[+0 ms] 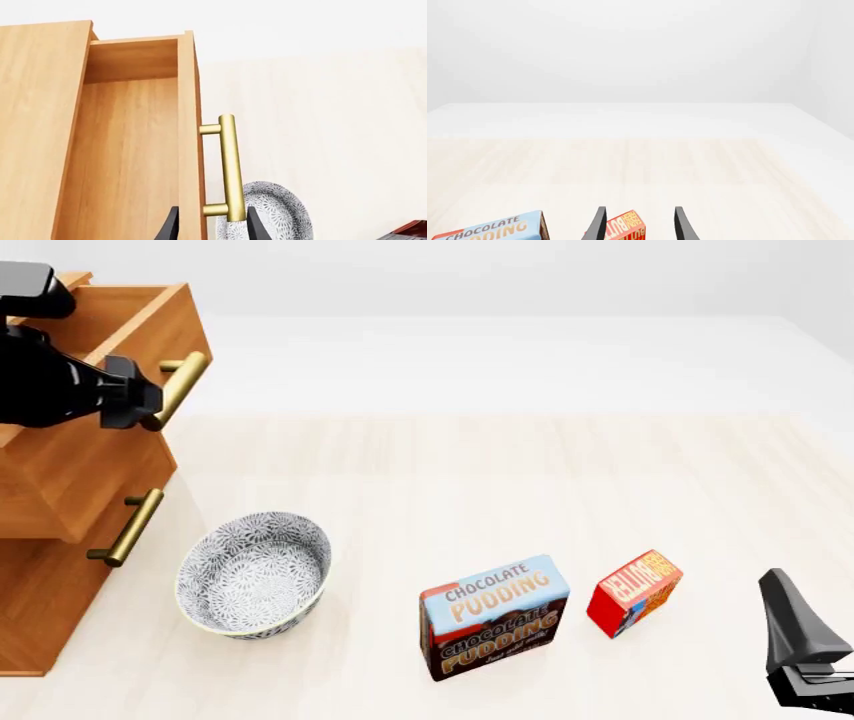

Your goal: Put the butter at the back in the top drawer of the cabinet and close it.

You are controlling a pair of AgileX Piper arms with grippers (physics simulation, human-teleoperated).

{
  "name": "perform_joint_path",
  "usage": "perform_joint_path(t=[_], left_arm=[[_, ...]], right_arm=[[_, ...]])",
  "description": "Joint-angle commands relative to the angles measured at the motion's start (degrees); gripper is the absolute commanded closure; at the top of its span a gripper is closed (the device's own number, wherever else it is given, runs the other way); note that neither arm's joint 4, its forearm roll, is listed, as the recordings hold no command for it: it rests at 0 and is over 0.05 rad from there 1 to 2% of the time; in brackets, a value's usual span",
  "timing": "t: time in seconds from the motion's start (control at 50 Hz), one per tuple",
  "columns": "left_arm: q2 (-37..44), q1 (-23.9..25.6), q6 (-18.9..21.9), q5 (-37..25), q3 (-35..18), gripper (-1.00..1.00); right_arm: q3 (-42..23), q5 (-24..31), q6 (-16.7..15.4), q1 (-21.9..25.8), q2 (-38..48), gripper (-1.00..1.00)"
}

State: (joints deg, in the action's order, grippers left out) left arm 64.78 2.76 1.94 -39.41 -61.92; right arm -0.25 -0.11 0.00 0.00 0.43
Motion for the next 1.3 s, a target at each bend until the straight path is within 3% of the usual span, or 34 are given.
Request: perform_joint_path(t=[0.02,0.58,1.3], left_arm=[[1.55,0.08,-0.21,0.38,1.31,-1.0],[2.76,-0.1,-1.27,2.22,3.27,-1.0],[3.93,5.02,-2.54,2.88,3.92,-1.0]], right_arm=[[0.0,0.0,0.0,0.0,0.0,-1.0],[0.0,0.0,0.0,0.0,0.0,-1.0],[0.0,0.0,0.0,0.0,0.0,-1.0]])
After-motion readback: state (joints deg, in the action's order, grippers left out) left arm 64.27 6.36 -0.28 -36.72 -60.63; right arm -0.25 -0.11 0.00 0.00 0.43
